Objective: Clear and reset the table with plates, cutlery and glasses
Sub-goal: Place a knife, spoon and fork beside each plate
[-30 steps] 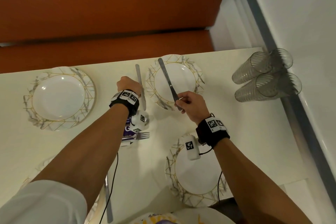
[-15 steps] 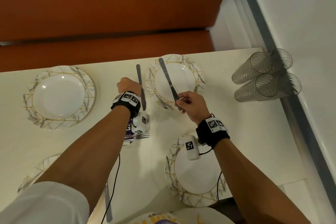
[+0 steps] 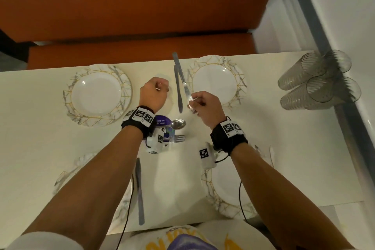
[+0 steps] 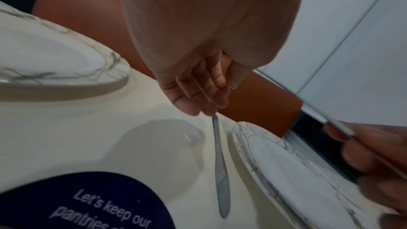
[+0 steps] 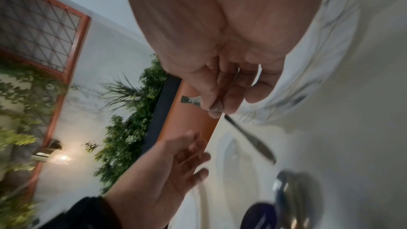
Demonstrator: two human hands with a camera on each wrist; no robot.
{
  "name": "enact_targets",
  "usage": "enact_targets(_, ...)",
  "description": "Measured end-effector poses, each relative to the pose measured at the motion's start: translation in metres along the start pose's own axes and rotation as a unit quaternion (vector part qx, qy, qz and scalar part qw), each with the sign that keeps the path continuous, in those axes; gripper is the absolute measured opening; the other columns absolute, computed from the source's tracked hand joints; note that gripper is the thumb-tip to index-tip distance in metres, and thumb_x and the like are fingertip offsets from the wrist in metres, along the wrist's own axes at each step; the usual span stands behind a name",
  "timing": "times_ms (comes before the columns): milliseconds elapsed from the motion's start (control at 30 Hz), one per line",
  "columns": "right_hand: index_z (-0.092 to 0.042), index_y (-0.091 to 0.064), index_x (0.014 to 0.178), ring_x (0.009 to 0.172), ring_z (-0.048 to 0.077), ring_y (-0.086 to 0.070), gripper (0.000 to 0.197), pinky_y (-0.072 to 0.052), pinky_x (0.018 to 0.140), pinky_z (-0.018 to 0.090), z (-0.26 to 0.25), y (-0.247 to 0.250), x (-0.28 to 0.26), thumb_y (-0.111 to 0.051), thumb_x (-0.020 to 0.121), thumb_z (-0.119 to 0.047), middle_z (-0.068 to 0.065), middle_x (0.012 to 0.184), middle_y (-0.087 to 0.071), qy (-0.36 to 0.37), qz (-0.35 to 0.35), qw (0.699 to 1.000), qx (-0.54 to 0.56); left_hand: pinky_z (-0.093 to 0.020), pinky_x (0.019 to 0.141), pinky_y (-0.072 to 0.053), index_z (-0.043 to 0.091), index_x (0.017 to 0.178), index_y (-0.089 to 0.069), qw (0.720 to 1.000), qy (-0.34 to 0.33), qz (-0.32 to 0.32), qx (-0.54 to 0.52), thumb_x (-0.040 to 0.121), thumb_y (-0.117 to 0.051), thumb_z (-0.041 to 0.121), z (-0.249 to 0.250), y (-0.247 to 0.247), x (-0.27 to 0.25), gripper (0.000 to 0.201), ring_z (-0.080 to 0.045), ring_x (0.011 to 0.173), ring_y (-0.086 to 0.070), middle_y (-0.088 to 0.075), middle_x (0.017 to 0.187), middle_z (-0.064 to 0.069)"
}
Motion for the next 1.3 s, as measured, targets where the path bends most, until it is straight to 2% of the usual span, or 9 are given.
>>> enact_targets(200, -0.014, -0.065, 0.105, 0.069, 0.019, -0.071, 0.019, -0.058, 0.065, 0.035, -0.022, -0.080, -0.018, -0.069, 0.087, -0.017, 0.004, 0.082, -0.076, 0.011, -0.020, 0.999, 0.023, -0.024, 0.076, -0.060, 0.018, 0.113, -0.071, 0.997, -0.037, 0.024, -0.065, 0.102, -0.061, 0.024, -0.011, 0.051, -0.031, 0.016, -0.015, 0.080, -0.074, -0.076, 0.088, 0.006)
enact_targets(267, -0.014, -0.064, 0.105, 0.067, 0.013, -0.070, 0.018, -0.056, 0.065, 0.030, -0.028, -0.109, -0.024, -0.070, 0.088, -0.016, 0.005, 0.083, -0.076, 0.017, -0.027, 0.999, 0.026, -0.019, 0.069, -0.057, 0.014, 0.114, -0.072, 0.995, -0.029, 0.024, -0.090, 0.100, -0.065, 0.020, -0.022, 0.074, -0.038, 0.017, -0.015, 0.077, -0.074, -0.077, 0.090, 0.002)
enact_targets(400, -0.008, -0.066, 0.103, 0.064, 0.015, -0.068, 0.016, -0.056, 0.061, 0.026, -0.046, -0.171, -0.039, -0.071, 0.087, -0.008, 0.008, 0.080, -0.076, 0.022, -0.026, 0.999, 0.037, -0.029, 0.068, -0.060, 0.012, 0.113, -0.072, 0.992, -0.007, 0.016, -0.121, 0.093, -0.073, 0.015, -0.056, 0.128, -0.043, 0.020, -0.015, 0.072, -0.074, -0.077, 0.091, -0.007)
enact_targets(533, -0.007, -0.066, 0.106, 0.059, 0.014, -0.064, 0.019, -0.045, 0.050, 0.016, -0.061, -0.233, -0.053, -0.070, 0.088, -0.009, 0.005, 0.074, -0.072, 0.004, -0.042, 0.998, 0.035, -0.027, 0.063, -0.060, 0.007, 0.115, -0.069, 0.986, 0.030, -0.008, -0.162, 0.093, -0.071, 0.007, -0.092, 0.184, -0.043, 0.022, -0.015, 0.072, -0.072, -0.075, 0.092, -0.012)
enact_targets(700, -0.017, -0.071, 0.104, 0.065, 0.022, -0.069, 0.016, -0.056, 0.062, 0.033, -0.069, -0.299, -0.057, -0.072, 0.088, -0.016, 0.000, 0.075, -0.068, 0.003, -0.055, 0.998, 0.013, -0.039, 0.065, -0.063, 0.011, 0.107, -0.068, 0.983, 0.072, -0.001, -0.171, 0.093, -0.068, 0.002, -0.138, 0.250, -0.025, 0.017, -0.024, 0.072, -0.070, -0.072, 0.090, -0.012)
enact_targets(833, -0.014, -0.071, 0.105, 0.063, 0.020, -0.066, 0.015, -0.050, 0.055, 0.019, -0.070, -0.318, -0.056, -0.068, 0.091, -0.010, 0.017, 0.091, -0.071, -0.011, -0.052, 0.999, 0.000, -0.038, 0.062, -0.064, 0.012, 0.104, -0.070, 0.982, 0.122, 0.028, -0.143, 0.092, -0.069, 0.002, -0.173, 0.293, 0.004, 0.016, -0.026, 0.072, -0.071, -0.074, 0.093, -0.013)
enact_targets(1000, -0.011, -0.071, 0.104, 0.078, 0.027, -0.070, 0.017, -0.059, 0.064, 0.031, -0.069, -0.319, -0.042, -0.063, 0.091, -0.004, 0.020, 0.091, -0.071, -0.022, -0.034, 0.999, -0.021, -0.034, 0.058, -0.062, 0.005, 0.106, -0.071, 0.977, 0.188, 0.023, -0.096, 0.094, -0.064, 0.000, -0.205, 0.321, 0.038, 0.015, -0.026, 0.070, -0.073, -0.076, 0.096, -0.017)
enact_targets(1167, -0.010, -0.071, 0.105, 0.069, 0.018, -0.066, 0.018, -0.050, 0.056, 0.017, -0.065, -0.313, -0.029, -0.060, 0.092, -0.004, 0.013, 0.090, -0.073, -0.041, -0.023, 0.998, -0.038, -0.046, 0.074, -0.065, 0.009, 0.099, -0.073, 0.973, 0.221, 0.009, -0.062, 0.094, -0.063, -0.003, -0.224, 0.322, 0.062, 0.016, -0.034, 0.082, -0.076, -0.076, 0.101, -0.018)
enact_targets(1300, -0.012, -0.072, 0.103, 0.068, 0.018, -0.065, 0.017, -0.050, 0.057, 0.019, -0.058, -0.312, -0.024, -0.061, 0.092, -0.005, 0.012, 0.088, -0.072, -0.041, -0.008, 0.998, -0.037, -0.050, 0.078, -0.065, 0.012, 0.092, -0.075, 0.971, 0.237, 0.007, -0.033, 0.092, -0.067, -0.003, -0.234, 0.317, 0.077, 0.017, -0.036, 0.085, -0.077, -0.078, 0.099, -0.015)
Point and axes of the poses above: each hand's wrist, its own x-axis towards the middle knuckle, its own y-axis out of the back of the hand, z = x × y, the point moved 1 cm from there along x, towards the middle knuckle
